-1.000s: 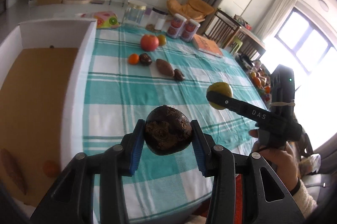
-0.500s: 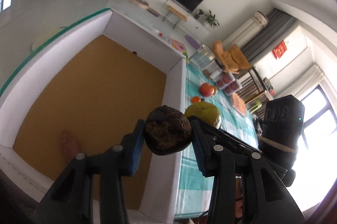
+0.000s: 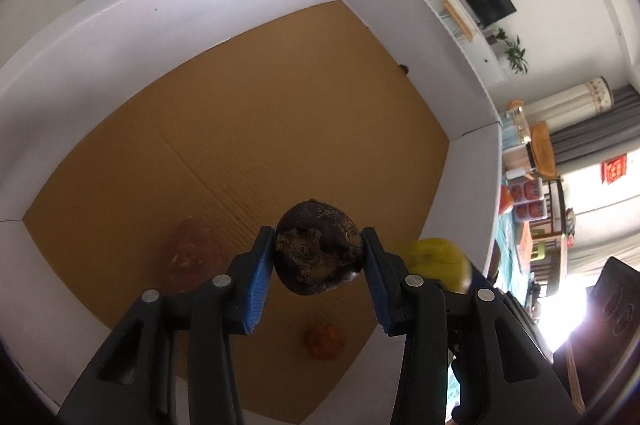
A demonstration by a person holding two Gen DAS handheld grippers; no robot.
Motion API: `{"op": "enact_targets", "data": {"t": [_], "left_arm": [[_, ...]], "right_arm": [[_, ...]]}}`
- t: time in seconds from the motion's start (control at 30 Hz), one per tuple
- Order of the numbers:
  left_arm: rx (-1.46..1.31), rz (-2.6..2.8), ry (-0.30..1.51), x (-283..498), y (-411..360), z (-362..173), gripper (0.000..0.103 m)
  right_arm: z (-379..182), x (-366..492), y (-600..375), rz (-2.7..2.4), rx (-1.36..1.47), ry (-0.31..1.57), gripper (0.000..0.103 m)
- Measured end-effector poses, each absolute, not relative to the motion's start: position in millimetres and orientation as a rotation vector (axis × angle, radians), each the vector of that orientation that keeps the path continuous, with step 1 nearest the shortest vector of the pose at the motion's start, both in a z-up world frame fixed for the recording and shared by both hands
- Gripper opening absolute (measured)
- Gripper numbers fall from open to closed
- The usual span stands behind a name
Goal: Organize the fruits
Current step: 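Carry both fruits over the cardboard box and open both tools to release them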
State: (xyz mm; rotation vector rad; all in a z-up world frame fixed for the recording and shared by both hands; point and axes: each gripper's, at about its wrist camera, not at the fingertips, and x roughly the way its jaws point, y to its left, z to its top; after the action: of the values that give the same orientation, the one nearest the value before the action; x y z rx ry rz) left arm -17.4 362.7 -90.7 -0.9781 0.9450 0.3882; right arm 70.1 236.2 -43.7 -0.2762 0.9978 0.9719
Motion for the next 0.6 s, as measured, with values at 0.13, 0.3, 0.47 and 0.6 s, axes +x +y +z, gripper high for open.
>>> {"op": "enact_targets", "data": {"t": [0.13,0.3,0.47,0.6], "left_arm": [[-0.903,0.472,0.888,-21.7,353.8,-71.9,0.081],[-0.779,0.421,0.764,-28.0,309.6,-34.0,0.081],[-0.555,0.163,0.745,-7.8,201.8,-4.8,0.082],[-0.425,-0.079,0.862,24.2,103.5,-19.6,0.083]], "right_arm": [[-27.7,73.6,208.8,0.939,-0.213,0.932,0.087],[-12.7,71.6,117.1,0.795,-0.150,0.794,0.101],[-45.0,78.6,-15.4,0.511,-0.022,0.800,0.103],[-71.7,95.5,-114.1,0.249,-0.043,0.844,0.103]]}}
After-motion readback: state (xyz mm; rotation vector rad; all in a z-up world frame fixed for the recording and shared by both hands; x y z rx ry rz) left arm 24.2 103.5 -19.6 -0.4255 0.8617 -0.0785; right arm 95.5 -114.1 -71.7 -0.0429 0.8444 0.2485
